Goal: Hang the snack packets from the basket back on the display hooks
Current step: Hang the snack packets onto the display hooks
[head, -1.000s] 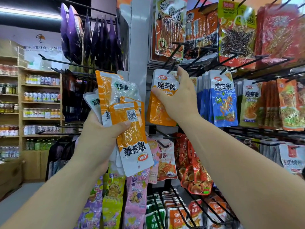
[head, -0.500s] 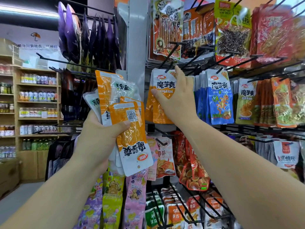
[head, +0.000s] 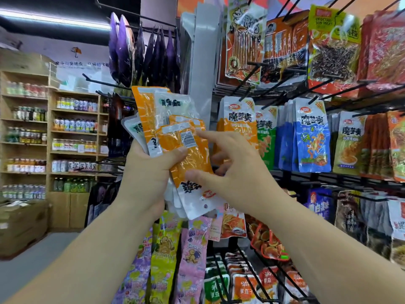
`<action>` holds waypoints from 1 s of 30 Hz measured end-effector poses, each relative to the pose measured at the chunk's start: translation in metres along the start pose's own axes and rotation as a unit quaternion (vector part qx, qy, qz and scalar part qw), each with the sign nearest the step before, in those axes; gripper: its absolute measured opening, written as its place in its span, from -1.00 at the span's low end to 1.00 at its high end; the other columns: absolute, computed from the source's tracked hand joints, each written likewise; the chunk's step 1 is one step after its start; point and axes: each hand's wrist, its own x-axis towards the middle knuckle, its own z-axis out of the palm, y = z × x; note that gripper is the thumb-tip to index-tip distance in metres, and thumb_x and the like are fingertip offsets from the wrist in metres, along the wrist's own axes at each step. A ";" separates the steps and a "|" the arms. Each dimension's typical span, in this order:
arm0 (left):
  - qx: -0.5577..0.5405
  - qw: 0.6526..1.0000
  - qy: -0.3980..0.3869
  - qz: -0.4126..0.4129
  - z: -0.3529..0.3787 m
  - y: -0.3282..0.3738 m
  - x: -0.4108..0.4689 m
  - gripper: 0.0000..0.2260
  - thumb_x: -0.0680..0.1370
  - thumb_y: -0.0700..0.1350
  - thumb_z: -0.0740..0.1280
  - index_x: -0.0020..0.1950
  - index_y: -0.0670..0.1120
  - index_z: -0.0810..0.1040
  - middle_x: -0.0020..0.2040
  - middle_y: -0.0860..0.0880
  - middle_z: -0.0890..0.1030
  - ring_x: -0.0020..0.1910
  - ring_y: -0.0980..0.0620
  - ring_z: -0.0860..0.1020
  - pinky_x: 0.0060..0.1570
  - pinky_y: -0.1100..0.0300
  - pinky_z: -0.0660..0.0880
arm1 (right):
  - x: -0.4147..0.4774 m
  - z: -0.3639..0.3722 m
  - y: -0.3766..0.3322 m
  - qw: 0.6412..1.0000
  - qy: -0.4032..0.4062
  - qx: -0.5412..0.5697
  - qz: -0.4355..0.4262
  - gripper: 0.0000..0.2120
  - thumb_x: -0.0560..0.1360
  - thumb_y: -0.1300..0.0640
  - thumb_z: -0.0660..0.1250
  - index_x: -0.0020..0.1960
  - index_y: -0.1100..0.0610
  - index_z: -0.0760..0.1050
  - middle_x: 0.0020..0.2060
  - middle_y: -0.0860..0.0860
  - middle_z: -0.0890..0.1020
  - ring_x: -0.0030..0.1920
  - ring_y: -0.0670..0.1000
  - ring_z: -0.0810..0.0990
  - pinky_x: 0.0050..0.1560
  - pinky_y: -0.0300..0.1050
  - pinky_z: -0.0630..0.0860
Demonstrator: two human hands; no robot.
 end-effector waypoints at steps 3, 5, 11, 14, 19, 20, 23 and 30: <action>-0.007 1.000 0.006 0.015 0.006 0.002 -0.002 -0.60 0.51 -0.43 0.43 0.23 -0.04 0.53 0.10 -0.15 0.74 0.04 -0.18 0.74 -0.04 -0.14 0.69 | 0.005 0.003 -0.006 0.993 0.045 0.091 0.056 -0.34 0.34 -0.04 0.65 0.38 -0.13 0.52 -0.04 -0.18 0.54 -0.22 -0.24 0.58 -0.25 -0.34 0.54; -0.005 1.000 0.001 0.025 0.009 0.004 -0.003 -0.60 0.52 -0.43 0.42 0.23 -0.05 0.54 0.09 -0.13 0.75 0.04 -0.17 0.74 -0.04 -0.11 0.69 | 0.006 0.002 -0.008 0.986 0.051 0.141 0.074 -0.40 0.34 0.09 0.67 0.31 -0.12 0.55 -0.17 -0.17 0.54 -0.32 -0.27 0.54 -0.36 -0.38 0.49; 0.047 0.999 -0.015 0.008 0.001 0.008 -0.003 -0.55 0.50 -0.44 0.44 0.27 -0.04 0.50 0.07 -0.02 0.76 0.05 -0.06 0.74 0.02 -0.08 0.69 | 0.010 0.006 -0.004 0.975 0.077 0.189 0.093 -0.45 0.43 0.15 0.60 0.25 -0.24 0.46 -0.22 -0.05 0.63 -0.29 -0.17 0.63 -0.26 -0.24 0.60; 0.055 0.998 -0.014 0.004 -0.001 0.011 -0.004 -0.50 0.49 -0.46 0.44 0.32 -0.04 0.50 0.07 -0.02 0.76 0.02 -0.05 0.74 -0.04 -0.01 0.69 | 0.010 0.005 -0.003 0.978 0.077 0.172 0.083 -0.52 0.46 0.13 0.58 0.22 -0.22 0.45 -0.21 -0.05 0.60 -0.35 -0.18 0.57 -0.31 -0.29 0.54; 0.058 0.998 0.006 0.005 0.000 0.012 -0.004 -0.50 0.49 -0.45 0.46 0.26 0.04 0.52 0.12 -0.06 0.74 0.07 -0.11 0.73 0.09 -0.15 0.66 | 0.013 -0.004 0.000 0.984 0.101 0.123 0.080 -0.79 0.50 0.06 0.54 0.07 -0.10 0.58 -0.21 -0.13 0.46 -0.35 -0.13 0.40 -0.38 -0.30 0.49; 0.062 0.998 0.011 0.007 0.000 0.012 -0.004 -0.50 0.49 -0.45 0.46 0.25 0.05 0.52 0.13 -0.07 0.73 0.08 -0.11 0.72 0.11 -0.16 0.66 | 0.013 -0.006 0.002 0.985 0.103 0.115 0.074 -0.82 0.51 0.05 0.53 0.06 -0.09 0.61 -0.23 -0.12 0.48 -0.35 -0.12 0.41 -0.37 -0.33 0.46; 0.065 0.997 0.038 0.005 0.000 0.010 -0.001 -0.50 0.48 -0.44 0.48 0.28 0.01 0.52 0.12 -0.07 0.73 0.06 -0.10 0.72 0.12 -0.21 0.65 | 0.010 -0.013 0.003 0.992 0.067 0.092 0.049 -0.78 0.63 0.18 0.36 0.20 -0.05 0.66 -0.11 -0.13 0.64 -0.18 -0.19 0.57 -0.19 -0.41 0.48; 0.072 0.994 0.084 -0.002 -0.004 0.011 0.006 -0.54 0.44 -0.38 0.54 0.16 0.05 0.50 0.16 -0.12 0.68 0.14 -0.21 0.68 0.17 -0.32 0.60 | 0.004 -0.032 0.018 0.999 -0.041 -0.004 -0.018 -0.45 0.54 0.39 0.37 0.47 0.03 0.50 0.14 -0.23 0.53 0.19 -0.20 0.51 0.28 -0.28 0.44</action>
